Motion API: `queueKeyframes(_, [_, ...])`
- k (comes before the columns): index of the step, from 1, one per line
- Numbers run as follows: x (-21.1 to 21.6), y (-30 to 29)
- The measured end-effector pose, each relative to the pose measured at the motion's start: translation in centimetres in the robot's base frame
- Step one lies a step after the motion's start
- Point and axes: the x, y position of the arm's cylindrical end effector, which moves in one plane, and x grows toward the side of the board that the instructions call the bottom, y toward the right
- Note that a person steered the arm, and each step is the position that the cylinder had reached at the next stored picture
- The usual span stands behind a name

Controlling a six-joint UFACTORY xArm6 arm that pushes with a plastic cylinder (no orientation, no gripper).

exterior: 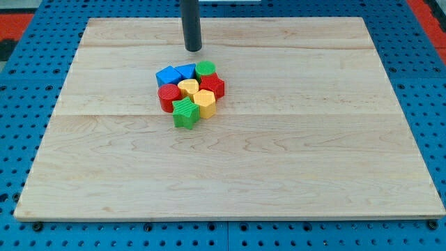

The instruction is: Move the blue blocks diagonally top left to the green circle

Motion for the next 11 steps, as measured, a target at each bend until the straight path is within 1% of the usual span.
queueKeyframes(2, [0.0, 1.4])
queueKeyframes(3, [-0.1, -0.4])
queueKeyframes(5, [-0.7, -1.5])
queueKeyframes(6, [-0.7, -4.1])
queueKeyframes(11, [-0.7, -4.2])
